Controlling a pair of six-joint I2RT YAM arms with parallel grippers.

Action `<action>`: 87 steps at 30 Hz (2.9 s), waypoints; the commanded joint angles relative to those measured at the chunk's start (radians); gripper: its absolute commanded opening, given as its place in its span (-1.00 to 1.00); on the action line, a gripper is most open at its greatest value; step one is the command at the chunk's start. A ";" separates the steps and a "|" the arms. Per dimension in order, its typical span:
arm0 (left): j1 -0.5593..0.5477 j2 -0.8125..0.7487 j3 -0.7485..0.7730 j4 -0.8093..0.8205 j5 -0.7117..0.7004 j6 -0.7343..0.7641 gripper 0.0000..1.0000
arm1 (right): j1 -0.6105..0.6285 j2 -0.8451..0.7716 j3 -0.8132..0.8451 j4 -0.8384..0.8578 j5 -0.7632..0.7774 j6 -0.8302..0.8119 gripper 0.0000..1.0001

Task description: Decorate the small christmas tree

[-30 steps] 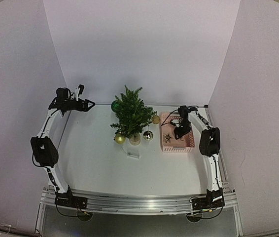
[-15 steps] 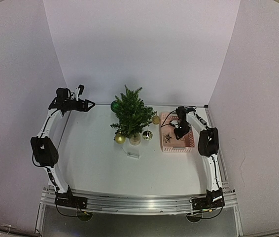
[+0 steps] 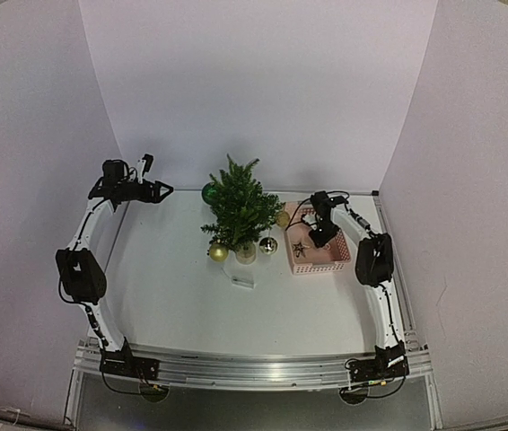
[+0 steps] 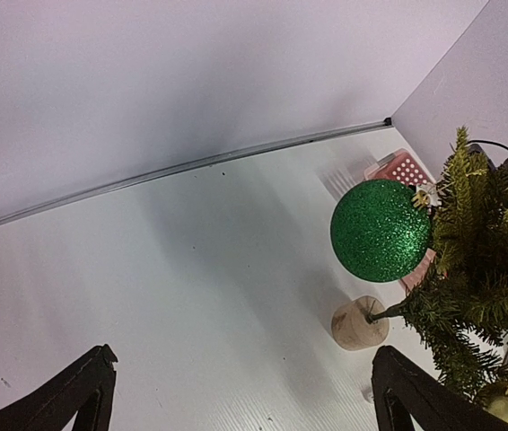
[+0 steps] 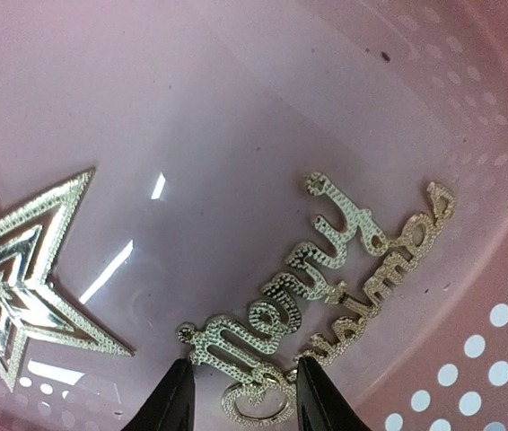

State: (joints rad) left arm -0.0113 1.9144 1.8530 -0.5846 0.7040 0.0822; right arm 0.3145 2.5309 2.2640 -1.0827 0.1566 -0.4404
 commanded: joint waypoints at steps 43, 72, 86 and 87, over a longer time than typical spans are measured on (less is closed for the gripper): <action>0.007 -0.016 0.022 0.037 0.018 0.003 0.99 | -0.039 -0.002 -0.160 0.038 -0.048 0.185 -0.49; 0.006 -0.020 0.017 0.045 0.023 0.004 0.99 | -0.066 -0.053 0.007 0.032 -0.061 0.504 -0.57; 0.007 -0.020 0.011 0.059 0.029 -0.006 0.99 | -0.063 0.051 0.058 0.033 -0.087 0.621 -0.35; 0.007 -0.019 0.011 0.060 0.030 -0.007 0.99 | -0.061 0.053 0.053 0.032 -0.076 0.620 -0.35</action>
State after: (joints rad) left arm -0.0113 1.9144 1.8526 -0.5642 0.7132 0.0784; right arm 0.2415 2.5519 2.3001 -1.0387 0.0862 0.1603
